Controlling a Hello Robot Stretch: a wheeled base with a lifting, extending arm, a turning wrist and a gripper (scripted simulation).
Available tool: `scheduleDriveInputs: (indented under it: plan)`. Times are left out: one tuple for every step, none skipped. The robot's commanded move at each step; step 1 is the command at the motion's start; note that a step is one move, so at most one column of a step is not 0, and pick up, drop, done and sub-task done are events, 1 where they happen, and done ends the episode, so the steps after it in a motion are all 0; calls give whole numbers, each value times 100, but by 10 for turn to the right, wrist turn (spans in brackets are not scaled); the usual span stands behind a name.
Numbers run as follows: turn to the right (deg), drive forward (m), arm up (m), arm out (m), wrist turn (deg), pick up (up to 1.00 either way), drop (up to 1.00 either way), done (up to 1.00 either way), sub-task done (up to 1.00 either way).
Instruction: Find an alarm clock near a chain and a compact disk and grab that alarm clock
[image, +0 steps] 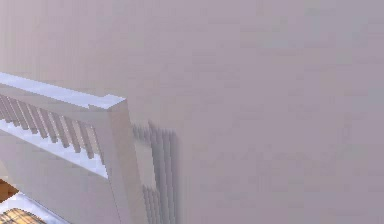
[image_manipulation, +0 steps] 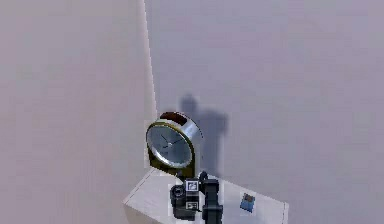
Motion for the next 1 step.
scheduleDriveInputs:
  plan:
    - [0, 0, 0, 0, 0, 0, 0, 100, 0]
